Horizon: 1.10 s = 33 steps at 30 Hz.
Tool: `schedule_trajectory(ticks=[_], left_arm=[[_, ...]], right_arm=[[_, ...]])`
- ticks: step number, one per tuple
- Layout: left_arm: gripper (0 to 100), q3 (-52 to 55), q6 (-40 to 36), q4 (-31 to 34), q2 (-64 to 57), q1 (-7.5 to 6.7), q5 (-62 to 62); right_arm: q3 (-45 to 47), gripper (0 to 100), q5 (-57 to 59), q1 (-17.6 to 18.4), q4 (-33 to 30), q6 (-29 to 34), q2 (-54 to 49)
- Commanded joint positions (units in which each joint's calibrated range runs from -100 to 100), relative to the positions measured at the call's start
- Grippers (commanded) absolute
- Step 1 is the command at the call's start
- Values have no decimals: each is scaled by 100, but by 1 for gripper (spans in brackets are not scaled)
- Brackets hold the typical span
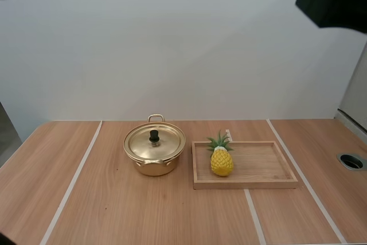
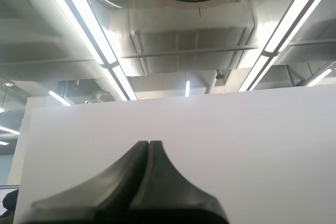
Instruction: Open the pot, put the grape inside, and close it
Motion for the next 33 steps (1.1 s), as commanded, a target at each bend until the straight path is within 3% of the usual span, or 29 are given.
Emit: schedule_trajectory(ticks=[1, 9, 19, 26, 29, 33], left_arm=[[0, 230, -65, -88, -41, 15, 268], [0, 1731, -65, -53, -41, 15, -246], [0, 3709, -65, 416, -41, 15, -866], [0, 4698, -65, 416, -41, 15, -958], [0, 5095, -65, 416, -41, 15, -940], [0, 5459, -65, 416, -41, 15, -718]], right_arm=[[17, 0, 50, -29, 16, 10, -33], [594, 0, -203, -29, -111, 10, -33], [3118, 0, -995, -29, -736, 10, -33], [4852, 0, -2884, -29, -1202, 10, -33], [5497, 0, -3449, -29, -1229, 10, -33], [6042, 0, -3357, -29, -929, 10, -33]])
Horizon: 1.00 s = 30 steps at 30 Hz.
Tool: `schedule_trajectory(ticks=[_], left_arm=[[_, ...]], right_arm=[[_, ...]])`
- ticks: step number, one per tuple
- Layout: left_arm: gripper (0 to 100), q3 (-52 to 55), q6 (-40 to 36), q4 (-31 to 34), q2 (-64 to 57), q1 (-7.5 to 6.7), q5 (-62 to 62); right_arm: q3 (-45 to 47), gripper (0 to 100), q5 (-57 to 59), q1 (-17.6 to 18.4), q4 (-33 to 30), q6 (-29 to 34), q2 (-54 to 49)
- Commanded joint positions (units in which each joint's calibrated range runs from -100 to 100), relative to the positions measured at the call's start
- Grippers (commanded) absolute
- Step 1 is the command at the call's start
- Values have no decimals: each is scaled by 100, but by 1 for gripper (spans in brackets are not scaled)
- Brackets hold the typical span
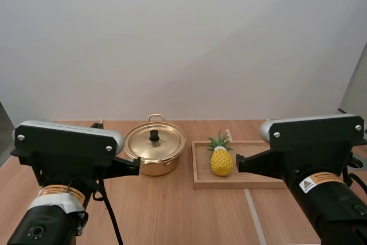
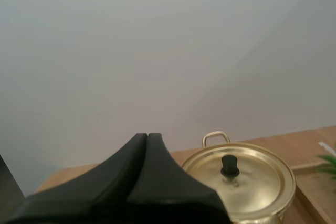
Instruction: Open the pot, put the grape inside, and close it
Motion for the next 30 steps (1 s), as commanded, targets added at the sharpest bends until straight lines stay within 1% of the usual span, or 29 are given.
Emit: schedule_trajectory(ticks=[1, 5, 6, 16, 19, 23, 26, 30], left_arm=[[0, 243, -57, 29, -21, 15, 27], [0, 539, -57, 29, -21, 15, 27], [0, 602, -57, 29, -21, 15, 27], [0, 781, -57, 3, -21, 15, 143], [0, 781, -57, -291, -21, 15, 929], [0, 781, -68, -391, -21, 15, 921], [0, 781, -142, -617, -21, 15, 830], [0, 781, -406, -682, -21, 15, 829]], right_arm=[[281, 0, -39, -29, 138, -8, -43], [310, 0, 787, -29, 26, -8, -43], [316, 0, 822, -29, 26, -8, -43], [331, 0, 821, -29, -2, -8, -43], [331, 0, 821, -29, -2, -8, -43], [331, 0, 821, -29, 22, -8, -43], [331, 0, 821, -29, 22, -8, -43], [331, 0, 821, -29, 22, -8, -43]])
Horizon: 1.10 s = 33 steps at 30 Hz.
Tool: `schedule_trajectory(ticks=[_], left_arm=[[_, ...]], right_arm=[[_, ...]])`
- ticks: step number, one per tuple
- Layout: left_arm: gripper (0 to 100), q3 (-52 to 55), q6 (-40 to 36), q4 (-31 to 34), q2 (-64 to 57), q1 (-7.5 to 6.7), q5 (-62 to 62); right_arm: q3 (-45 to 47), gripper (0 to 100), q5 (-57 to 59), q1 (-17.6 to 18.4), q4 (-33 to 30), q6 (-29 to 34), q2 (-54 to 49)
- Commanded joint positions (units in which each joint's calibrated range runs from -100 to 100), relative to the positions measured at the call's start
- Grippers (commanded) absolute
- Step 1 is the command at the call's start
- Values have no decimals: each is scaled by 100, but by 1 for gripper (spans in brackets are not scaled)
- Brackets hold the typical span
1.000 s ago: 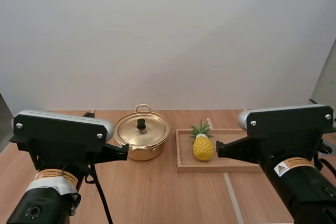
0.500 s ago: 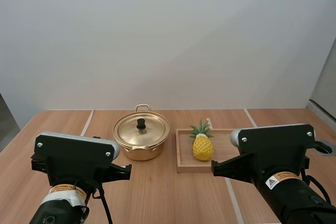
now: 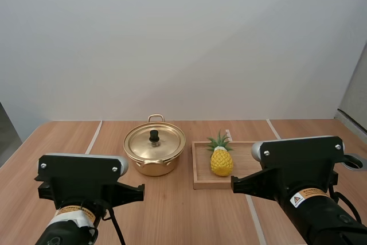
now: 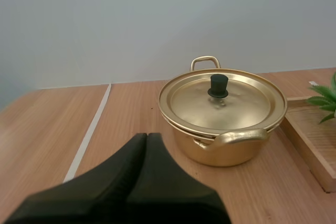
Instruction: Open the pot, put the grape inside, and close it
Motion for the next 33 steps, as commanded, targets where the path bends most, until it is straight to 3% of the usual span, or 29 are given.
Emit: schedule_trajectory(ticks=[1, 22, 33], left_arm=[[0, 8, -177, -128, -32, 15, -81], [0, 8, -177, -101, -32, 22, -96], [0, 8, -177, -101, -32, 33, -96]], right_arm=[[11, 0, -32, -29, -15, -8, -32], [24, 0, -46, -45, -15, -8, -32], [804, 0, -601, -45, 36, -8, -32]])
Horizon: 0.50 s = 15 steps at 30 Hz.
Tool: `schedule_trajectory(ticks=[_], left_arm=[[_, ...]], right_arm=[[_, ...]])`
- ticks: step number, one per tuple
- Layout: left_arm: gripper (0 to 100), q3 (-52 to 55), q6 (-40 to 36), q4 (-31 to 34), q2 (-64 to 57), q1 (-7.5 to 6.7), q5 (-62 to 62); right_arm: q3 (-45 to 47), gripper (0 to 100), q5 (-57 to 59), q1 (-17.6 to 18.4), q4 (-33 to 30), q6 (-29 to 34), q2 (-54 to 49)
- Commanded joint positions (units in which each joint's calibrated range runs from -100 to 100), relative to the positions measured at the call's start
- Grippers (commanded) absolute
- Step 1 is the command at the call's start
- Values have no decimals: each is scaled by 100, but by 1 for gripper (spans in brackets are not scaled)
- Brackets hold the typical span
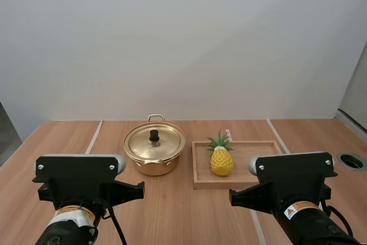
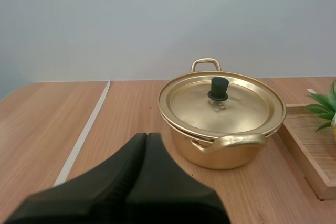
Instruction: Open the pot, put the grape inside, and close it
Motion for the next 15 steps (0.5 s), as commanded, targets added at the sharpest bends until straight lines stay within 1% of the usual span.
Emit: schedule_trajectory(ticks=[1, 15], left_arm=[[0, 8, -71, -91, -32, 4, -96], [0, 8, -71, -91, -32, 4, -96]], right_arm=[[118, 0, -270, -20, 24, -8, -32], [136, 0, -432, -20, 24, -8, -32]])
